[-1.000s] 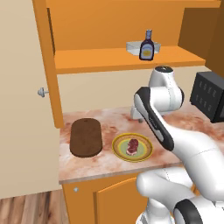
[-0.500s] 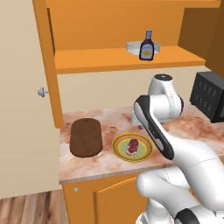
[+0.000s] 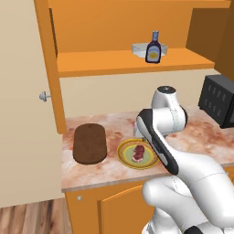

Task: Pick the steak from the plate and place it on the cutting board. Then pick the condiment bottle from the cabinet and place it next to the cutting board.

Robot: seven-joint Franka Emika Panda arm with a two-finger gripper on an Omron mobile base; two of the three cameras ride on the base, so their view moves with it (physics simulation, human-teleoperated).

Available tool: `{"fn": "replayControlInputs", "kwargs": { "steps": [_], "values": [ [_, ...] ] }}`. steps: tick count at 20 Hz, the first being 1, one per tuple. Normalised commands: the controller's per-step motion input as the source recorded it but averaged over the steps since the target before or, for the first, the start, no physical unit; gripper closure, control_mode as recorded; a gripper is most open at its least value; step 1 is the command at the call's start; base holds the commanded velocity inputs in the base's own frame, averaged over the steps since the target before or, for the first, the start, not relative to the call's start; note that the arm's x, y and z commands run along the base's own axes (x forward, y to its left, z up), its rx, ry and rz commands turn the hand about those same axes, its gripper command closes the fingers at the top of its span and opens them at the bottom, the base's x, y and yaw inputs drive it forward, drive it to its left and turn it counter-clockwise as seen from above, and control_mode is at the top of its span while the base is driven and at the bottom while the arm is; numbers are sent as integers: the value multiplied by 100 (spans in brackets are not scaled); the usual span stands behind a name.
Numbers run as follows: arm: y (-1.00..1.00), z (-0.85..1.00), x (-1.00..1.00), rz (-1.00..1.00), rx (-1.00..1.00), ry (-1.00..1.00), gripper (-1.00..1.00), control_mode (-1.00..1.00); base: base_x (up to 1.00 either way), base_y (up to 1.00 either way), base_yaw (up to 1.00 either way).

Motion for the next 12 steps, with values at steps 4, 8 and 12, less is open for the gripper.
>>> {"fn": "replayControlInputs", "kwargs": {
  "steps": [4, 8, 12],
  "values": [
    [12, -34, 0, -6, 0, -1, -100, -100, 0, 0, 0],
    [12, -27, 0, -7, 0, 0, -100, -100, 0, 0, 0],
    [13, -21, 1, -7, 0, -3, -100, -100, 0, 0, 0]
  ]
}}
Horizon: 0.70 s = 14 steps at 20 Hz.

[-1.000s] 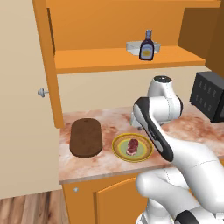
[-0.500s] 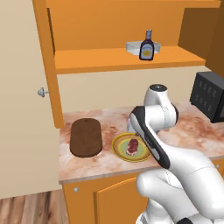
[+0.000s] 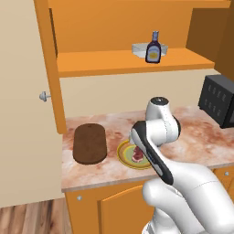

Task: Pick the steak from the plate and place it on the cutting board. Then pick the condiment bottle from the cabinet and place it next to the cutting board.

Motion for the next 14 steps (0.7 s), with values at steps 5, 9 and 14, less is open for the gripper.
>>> {"fn": "replayControlInputs", "kwargs": {
  "steps": [5, 9, 14],
  "values": [
    [10, -18, 8, -7, 1, -8, -100, -100, 0, 0, 0],
    [5, -23, 8, -9, 1, -9, -100, -100, 0, 0, 0],
    [0, -20, 5, -9, 1, -7, -100, -100, 0, 0, 0]
  ]
}}
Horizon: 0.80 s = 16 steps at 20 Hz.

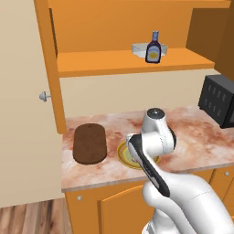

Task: Pick the steak from the plate and place it on the cutting board. Then pick the condiment bottle from the cabinet and place it next to the cutting board.

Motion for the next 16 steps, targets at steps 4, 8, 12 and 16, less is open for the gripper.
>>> {"fn": "replayControlInputs", "kwargs": {
  "steps": [4, 8, 12, 16],
  "values": [
    [0, -14, 3, -9, 1, -2, -100, -100, 0, 0, 0],
    [0, -12, 2, -7, 1, 0, -100, -100, 0, 0, 0],
    [0, -10, 0, -6, 1, 0, -100, -100, 0, 0, 0],
    [0, -6, 4, -4, 2, 0, -100, -100, 0, 0, 0]
  ]
}}
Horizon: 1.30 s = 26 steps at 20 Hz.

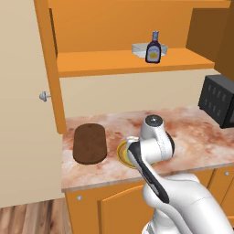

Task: Pick the steak from the plate and place it on the cutting board. Then pick the condiment bottle from the cabinet and place it next to the cutting board.

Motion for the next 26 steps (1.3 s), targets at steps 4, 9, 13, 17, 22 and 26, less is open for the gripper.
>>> {"fn": "replayControlInputs", "kwargs": {
  "steps": [4, 9, 13, 17, 22, 26],
  "values": [
    [0, -7, 8, -2, 2, 0, -100, -100, 0, 0, 0],
    [0, -21, 10, 0, 0, 0, -100, -100, 0, 0, 0],
    [0, -29, 9, 0, 0, 0, -100, -100, 0, 0, 0],
    [0, -34, 10, 0, 0, 0, -100, -100, 0, 0, 0],
    [0, -40, 7, 0, 0, 0, -100, -100, 0, 0, 0],
    [0, -38, 6, 0, 0, 0, -100, -100, 0, 0, 0]
  ]
}}
